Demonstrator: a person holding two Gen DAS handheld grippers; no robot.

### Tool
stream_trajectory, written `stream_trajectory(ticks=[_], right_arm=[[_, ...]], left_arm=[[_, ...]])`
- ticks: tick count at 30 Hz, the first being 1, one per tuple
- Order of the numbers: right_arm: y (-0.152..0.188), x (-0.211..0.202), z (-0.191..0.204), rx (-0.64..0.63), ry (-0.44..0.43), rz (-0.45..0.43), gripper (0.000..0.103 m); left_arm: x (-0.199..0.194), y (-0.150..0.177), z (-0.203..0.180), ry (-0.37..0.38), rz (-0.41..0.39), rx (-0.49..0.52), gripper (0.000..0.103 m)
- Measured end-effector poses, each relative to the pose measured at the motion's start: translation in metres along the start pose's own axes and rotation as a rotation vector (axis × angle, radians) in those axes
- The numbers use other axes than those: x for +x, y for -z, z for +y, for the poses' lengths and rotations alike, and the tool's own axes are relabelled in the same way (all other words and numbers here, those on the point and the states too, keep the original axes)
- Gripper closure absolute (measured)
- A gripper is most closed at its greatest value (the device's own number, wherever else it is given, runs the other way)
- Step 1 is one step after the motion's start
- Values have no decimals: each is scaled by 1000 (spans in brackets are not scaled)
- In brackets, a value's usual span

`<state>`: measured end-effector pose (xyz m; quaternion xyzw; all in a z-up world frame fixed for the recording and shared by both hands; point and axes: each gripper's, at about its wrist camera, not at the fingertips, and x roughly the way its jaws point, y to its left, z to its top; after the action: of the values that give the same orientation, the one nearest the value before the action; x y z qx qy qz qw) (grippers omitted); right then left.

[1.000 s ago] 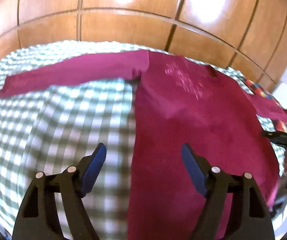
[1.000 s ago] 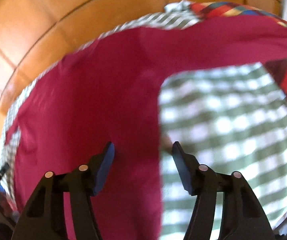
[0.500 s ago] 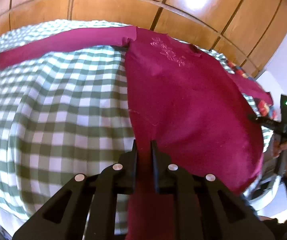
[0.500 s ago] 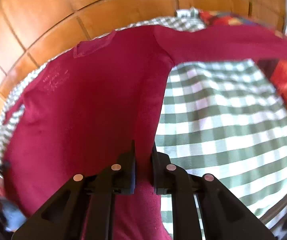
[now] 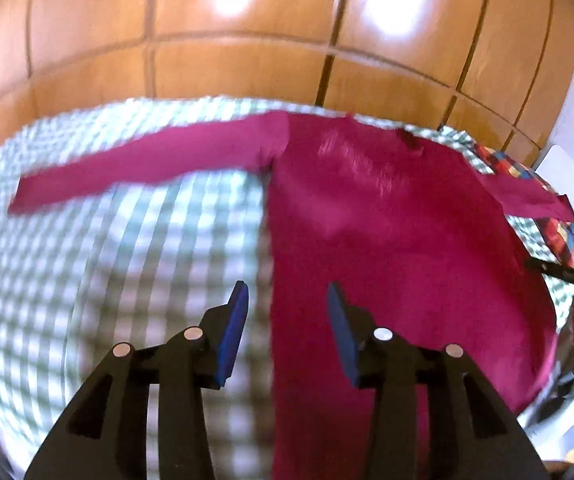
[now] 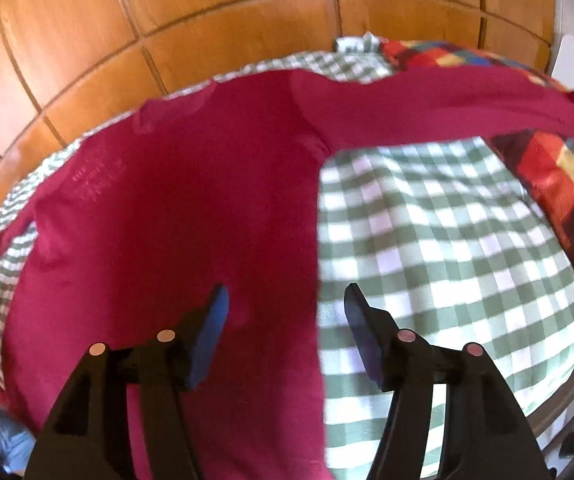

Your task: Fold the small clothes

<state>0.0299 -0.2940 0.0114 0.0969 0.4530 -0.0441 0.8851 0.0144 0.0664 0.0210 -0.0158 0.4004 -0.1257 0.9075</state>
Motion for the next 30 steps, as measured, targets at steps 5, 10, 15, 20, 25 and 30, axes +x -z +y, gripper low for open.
stream_trajectory(ticks=[5,10,15,20,25,30], right_arm=[[2,13,30,-63,-29,15,44],[24,25,25,-56,-58,25,43],[7,11,-9,71,-153,40,43],[-30,-35,-127,413,-53,-150,43],[-47,-62,-251,786,13,-296,43],[-68,-49,-318,945,130,-312,43]], left_arm=[[48,-61,-45,13,-30,80,54],[115,-71,-55,-65,77,79,53],[131,-59,-46,-59,81,51,51],[130,-58,-50,-76,73,70,49],[129,-56,-46,-59,71,59,48],[130,-57,-47,-58,74,63,45]])
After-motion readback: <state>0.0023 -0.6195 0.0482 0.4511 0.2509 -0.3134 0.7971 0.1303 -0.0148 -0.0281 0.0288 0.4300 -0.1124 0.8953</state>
